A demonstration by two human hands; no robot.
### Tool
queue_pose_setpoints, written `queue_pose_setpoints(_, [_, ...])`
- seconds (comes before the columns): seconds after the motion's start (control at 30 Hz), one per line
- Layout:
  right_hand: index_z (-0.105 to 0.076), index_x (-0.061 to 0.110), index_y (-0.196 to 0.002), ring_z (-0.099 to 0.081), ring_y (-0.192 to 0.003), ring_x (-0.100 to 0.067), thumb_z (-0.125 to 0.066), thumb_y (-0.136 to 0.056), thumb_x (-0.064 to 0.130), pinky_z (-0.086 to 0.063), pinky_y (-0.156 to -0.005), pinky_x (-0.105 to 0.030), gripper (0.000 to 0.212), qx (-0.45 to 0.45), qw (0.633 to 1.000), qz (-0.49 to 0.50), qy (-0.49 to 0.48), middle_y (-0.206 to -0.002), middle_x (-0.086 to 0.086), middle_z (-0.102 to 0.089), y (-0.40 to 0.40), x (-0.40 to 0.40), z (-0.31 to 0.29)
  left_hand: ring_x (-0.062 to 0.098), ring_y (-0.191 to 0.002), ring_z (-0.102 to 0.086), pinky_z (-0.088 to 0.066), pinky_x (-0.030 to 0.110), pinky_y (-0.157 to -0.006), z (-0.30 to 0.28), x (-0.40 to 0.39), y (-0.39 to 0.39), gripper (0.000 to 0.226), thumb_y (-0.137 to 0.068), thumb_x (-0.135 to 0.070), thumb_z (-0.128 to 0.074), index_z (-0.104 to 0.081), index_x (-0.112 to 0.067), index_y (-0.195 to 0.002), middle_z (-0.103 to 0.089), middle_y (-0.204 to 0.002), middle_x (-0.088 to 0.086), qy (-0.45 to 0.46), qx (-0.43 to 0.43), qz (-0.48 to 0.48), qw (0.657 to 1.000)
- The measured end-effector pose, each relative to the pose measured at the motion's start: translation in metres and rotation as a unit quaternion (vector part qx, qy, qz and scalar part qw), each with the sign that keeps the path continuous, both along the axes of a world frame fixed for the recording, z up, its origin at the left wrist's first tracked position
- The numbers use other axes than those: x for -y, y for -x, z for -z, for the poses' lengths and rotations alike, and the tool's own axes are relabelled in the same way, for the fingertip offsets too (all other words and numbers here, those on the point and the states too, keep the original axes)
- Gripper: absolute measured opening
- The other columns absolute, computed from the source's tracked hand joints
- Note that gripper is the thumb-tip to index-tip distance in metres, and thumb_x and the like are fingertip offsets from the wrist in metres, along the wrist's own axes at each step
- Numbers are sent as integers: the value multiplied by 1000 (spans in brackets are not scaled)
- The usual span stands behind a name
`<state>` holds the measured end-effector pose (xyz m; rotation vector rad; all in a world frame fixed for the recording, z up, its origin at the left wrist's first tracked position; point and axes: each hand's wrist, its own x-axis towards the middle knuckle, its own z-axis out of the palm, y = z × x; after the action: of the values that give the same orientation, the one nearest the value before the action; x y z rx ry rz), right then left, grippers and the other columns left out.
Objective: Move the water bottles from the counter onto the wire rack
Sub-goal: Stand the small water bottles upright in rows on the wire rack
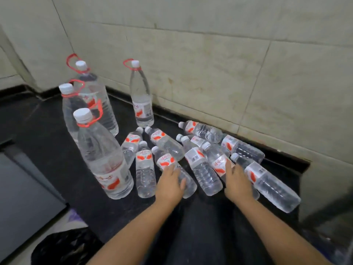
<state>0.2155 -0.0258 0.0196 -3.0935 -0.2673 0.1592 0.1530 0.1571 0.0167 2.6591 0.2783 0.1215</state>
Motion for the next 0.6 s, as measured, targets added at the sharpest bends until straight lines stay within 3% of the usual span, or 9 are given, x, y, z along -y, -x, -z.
queue_pose_setpoints(0.07, [-7,12,-146,-48,-113,-29,-65,-80,16,-41,-95,-33,88,33,999,1,24,-126,-18,-43,-6,5,11,22,-141,-19,-18,33,-113,10,1,-25,48,-93,-38,-33,-41,-15,-134,-28,-150,4,-18,-2,11,1000])
queue_pose_setpoints(0.13, [-37,8,-137,-62,-82,-29,-87,-45,19,-53,-71,-35,105,71,997,-11,18,-96,-17,-60,-9,9,22,21,-144,-5,-10,39,-116,20,-1,-42,48,-94,-40,-33,-38,-16,-136,-18,-154,2,-14,-35,-17,999])
queue_pose_setpoints(0.17, [-47,7,-127,-63,-67,-28,-91,-29,18,-54,-61,-34,108,99,995,-13,13,-81,-16,-62,-11,10,27,20,-145,2,-6,42,-116,26,-1,-47,50,-94,-41,-35,-35,-17,-138,-13,-156,0,-3,-46,-30,998])
queue_pose_setpoints(0.23, [-57,6,-118,-62,-60,-29,-92,-20,23,-54,-55,-35,106,110,994,3,-6,-72,-15,-62,-16,10,38,17,-144,8,-1,45,-116,35,-1,-54,51,-92,-40,-38,-33,-18,-138,-10,-156,-1,13,-46,-37,998])
queue_pose_setpoints(0.43, [-62,6,-116,-63,-61,-30,-93,-28,32,-54,-56,-36,97,138,990,2,29,-74,-17,-64,-20,13,42,15,-144,2,-1,49,-114,42,-2,-52,42,-90,-34,-44,-46,-15,-128,-24,-152,-2,41,-9,-29,999])
queue_pose_setpoints(0.5, [-60,7,-119,-63,-67,-30,-92,-32,32,-55,-61,-36,97,134,990,4,48,-78,-16,-64,-19,14,38,15,-144,0,-1,49,-114,43,-2,-41,49,-87,-41,-38,-47,-15,-127,-27,-150,-2,56,-14,-7,998])
queue_pose_setpoints(0.53, [-55,8,-125,-64,-76,-32,-91,-39,32,-55,-69,-37,97,131,990,0,54,-85,-17,-64,-16,14,34,15,-144,-1,-1,49,-114,42,0,-33,59,-81,-48,-31,-46,-15,-128,-27,-150,-2,58,-21,13,998])
queue_pose_setpoints(0.6, [-28,12,-143,-52,-114,-36,-76,-69,32,-45,-94,-40,91,71,997,-7,42,-117,-19,-54,-7,17,28,15,-144,-2,-4,49,-116,40,6,-13,80,-67,-59,-15,-46,-16,-128,-28,-149,-4,52,-23,58,997])
